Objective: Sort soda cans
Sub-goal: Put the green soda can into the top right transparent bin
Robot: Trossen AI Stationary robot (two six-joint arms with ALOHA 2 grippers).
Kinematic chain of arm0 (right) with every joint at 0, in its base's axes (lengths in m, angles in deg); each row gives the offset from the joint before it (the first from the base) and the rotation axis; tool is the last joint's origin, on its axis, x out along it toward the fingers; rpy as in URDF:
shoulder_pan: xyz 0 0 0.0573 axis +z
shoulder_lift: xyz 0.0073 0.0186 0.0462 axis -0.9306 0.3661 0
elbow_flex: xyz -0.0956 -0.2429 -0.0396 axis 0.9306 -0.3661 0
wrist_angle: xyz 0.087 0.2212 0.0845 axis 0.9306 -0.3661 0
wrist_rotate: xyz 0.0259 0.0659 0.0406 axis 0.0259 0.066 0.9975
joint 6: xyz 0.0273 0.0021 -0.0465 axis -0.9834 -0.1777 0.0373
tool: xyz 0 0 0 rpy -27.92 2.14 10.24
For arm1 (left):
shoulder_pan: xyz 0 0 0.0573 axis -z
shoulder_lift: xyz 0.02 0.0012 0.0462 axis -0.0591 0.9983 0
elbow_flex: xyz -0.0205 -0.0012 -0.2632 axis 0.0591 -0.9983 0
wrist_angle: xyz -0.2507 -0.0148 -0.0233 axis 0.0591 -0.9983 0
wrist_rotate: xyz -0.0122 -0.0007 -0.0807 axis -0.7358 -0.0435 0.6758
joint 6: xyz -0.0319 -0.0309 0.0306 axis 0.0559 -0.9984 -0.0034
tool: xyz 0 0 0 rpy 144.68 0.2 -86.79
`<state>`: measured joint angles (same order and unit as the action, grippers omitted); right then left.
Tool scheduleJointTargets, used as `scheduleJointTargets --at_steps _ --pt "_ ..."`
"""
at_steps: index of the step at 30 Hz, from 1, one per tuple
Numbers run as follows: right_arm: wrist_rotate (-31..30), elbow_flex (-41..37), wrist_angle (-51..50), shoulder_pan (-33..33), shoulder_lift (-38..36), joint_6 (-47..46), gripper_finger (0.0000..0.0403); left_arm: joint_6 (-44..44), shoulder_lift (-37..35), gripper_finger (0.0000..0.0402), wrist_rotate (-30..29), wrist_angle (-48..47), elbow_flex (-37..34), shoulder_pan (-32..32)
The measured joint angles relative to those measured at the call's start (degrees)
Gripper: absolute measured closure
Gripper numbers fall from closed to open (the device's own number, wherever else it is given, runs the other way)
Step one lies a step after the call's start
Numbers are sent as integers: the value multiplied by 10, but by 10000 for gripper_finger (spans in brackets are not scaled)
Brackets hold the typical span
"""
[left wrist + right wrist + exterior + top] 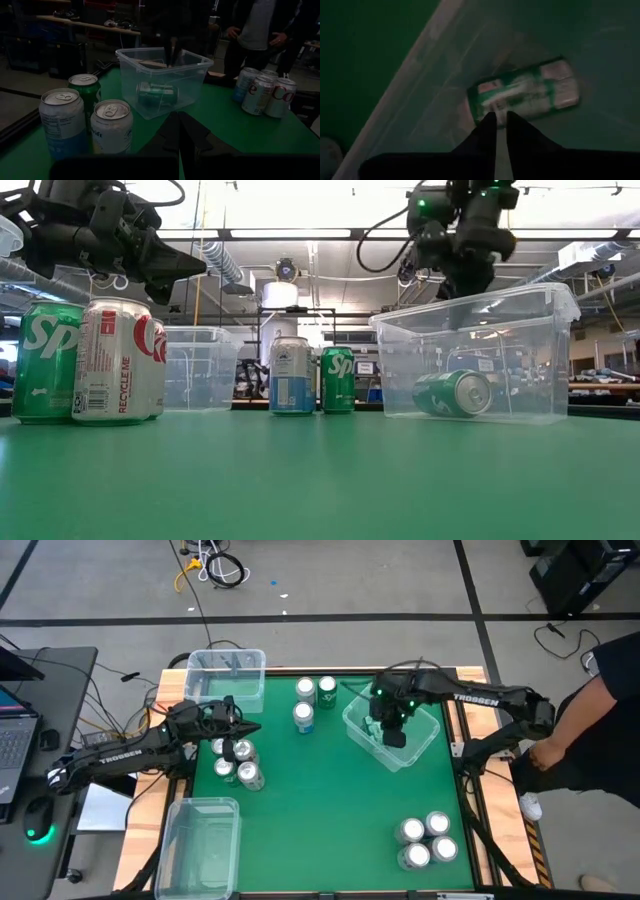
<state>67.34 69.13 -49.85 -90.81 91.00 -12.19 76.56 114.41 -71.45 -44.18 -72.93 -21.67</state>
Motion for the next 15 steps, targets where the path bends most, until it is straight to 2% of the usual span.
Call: scheduleJointTargets --at_steps 4,11,15 --pt "-46 -32 18 20 0 3 322 0 0 402 0 0 0 0" --pt "-43 -67 54 39 0 5 214 3 0 402 0 -1 0 0" --pt "-37 -71 58 38 0 33 173 15 0 402 0 0 0 0"
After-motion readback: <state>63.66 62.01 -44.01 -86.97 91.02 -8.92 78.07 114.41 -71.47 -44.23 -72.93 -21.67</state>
